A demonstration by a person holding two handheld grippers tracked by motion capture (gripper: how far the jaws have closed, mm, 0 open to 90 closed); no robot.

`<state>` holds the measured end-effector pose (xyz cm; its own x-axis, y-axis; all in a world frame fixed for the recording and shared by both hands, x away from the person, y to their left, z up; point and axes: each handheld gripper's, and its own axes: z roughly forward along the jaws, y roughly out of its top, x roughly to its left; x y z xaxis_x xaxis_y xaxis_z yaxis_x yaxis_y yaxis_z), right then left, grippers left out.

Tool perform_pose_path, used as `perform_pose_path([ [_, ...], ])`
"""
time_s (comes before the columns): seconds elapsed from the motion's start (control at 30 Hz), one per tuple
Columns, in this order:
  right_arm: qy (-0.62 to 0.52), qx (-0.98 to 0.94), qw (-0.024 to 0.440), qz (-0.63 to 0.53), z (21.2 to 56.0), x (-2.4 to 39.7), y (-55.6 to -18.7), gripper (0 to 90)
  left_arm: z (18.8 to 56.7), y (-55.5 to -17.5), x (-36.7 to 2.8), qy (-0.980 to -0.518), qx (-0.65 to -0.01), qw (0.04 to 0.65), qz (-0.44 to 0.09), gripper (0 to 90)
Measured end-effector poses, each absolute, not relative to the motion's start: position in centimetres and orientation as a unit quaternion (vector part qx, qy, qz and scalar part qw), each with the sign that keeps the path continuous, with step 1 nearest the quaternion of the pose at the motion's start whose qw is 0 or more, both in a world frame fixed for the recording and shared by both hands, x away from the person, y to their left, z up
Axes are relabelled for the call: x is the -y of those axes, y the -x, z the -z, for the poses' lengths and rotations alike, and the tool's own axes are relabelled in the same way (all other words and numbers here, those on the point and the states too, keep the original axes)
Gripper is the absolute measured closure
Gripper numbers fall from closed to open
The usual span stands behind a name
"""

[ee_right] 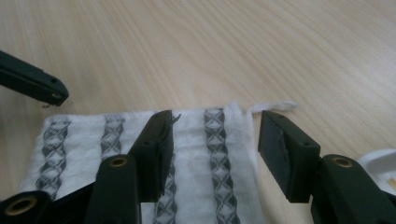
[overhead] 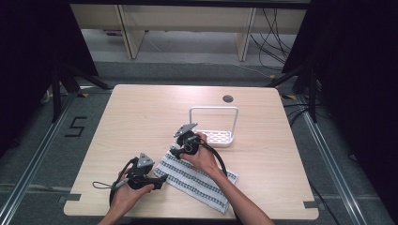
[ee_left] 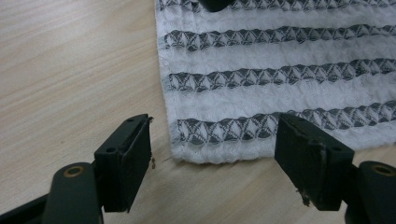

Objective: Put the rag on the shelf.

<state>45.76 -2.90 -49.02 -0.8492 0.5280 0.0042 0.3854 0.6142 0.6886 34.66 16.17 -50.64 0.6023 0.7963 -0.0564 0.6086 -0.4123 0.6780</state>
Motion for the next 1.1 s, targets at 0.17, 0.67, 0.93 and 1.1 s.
perform_pose_path([
  [0.17, -0.258, -0.895, 0.1, -0.349, 49.5, 2.1, -46.3, 47.2, 50.6, -34.8, -16.0, -0.827, -0.426, 0.34, -0.139, 28.2],
  [0.67, -0.302, -0.891, 0.077, -0.329, 50.7, 1.4, -46.9, 54.8, 51.0, -35.1, -15.5, -0.836, -0.418, 0.326, -0.141, 44.3],
  [0.93, -0.274, -0.898, 0.073, -0.335, 50.6, 1.5, -46.6, 76.5, 50.9, -35.0, -15.5, -0.843, -0.394, 0.335, -0.146, 62.0],
  [1.1, -0.256, -0.899, 0.078, -0.347, 50.2, 1.8, -46.3, 83.6, 50.2, -34.8, -15.7, -0.847, -0.377, 0.343, -0.151, 74.8],
])
